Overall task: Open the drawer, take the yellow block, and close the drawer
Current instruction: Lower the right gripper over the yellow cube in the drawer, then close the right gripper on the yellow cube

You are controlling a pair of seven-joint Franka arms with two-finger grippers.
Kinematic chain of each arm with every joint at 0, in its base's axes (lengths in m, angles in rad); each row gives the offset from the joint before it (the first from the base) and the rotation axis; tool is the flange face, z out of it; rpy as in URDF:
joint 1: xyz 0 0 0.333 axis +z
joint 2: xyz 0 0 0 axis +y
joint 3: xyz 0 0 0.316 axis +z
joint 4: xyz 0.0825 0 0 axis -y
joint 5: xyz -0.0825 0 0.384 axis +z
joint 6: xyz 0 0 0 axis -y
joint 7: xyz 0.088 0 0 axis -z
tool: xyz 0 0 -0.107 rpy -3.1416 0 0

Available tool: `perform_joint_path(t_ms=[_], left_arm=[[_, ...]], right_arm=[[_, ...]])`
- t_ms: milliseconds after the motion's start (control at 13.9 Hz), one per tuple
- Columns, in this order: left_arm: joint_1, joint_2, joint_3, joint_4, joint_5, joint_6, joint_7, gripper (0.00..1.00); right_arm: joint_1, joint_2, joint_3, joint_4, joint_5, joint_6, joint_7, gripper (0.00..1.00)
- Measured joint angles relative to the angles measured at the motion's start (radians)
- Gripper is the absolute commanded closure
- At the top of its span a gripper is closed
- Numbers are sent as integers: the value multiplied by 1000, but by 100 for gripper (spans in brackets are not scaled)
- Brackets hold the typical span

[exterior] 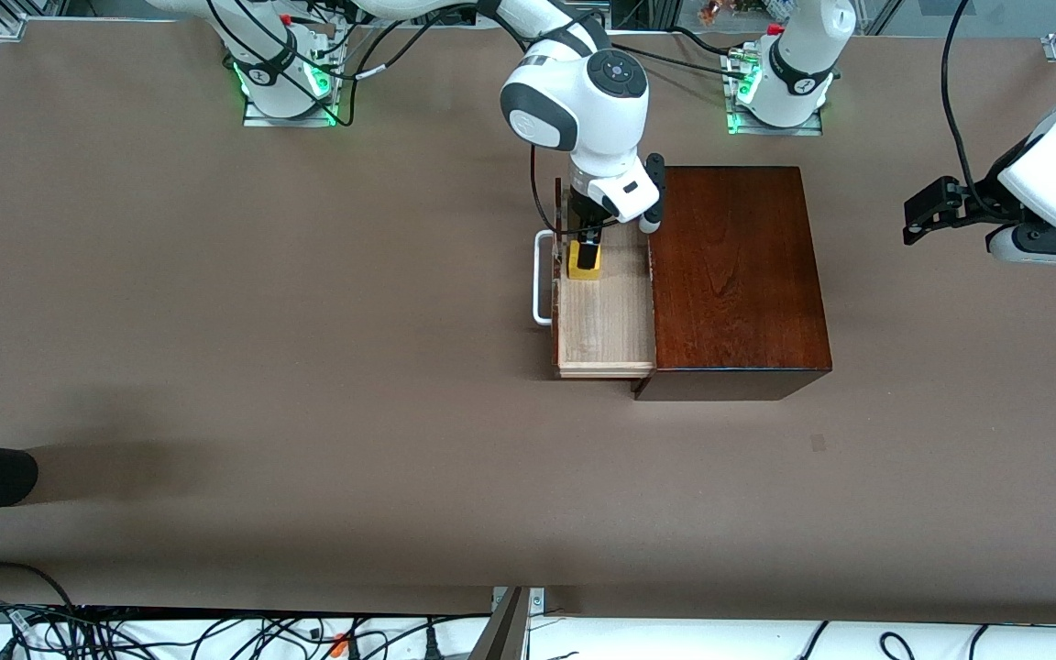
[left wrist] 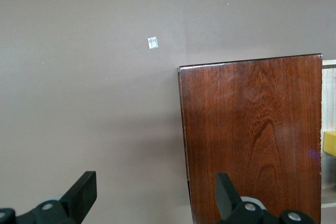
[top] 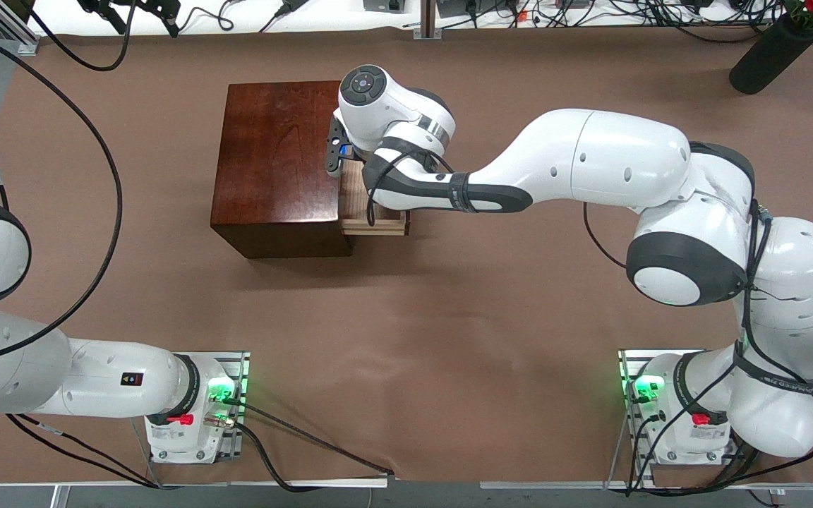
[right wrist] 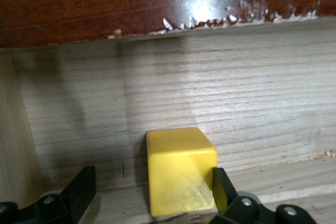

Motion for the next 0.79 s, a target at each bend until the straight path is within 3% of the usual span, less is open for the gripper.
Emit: perform_joint_path(t_ms=[792], left_arm=[[0,0,0,0,0,0,0,0]], right_arm=[[-1,1,-16,1,-1,11,-20,1]])
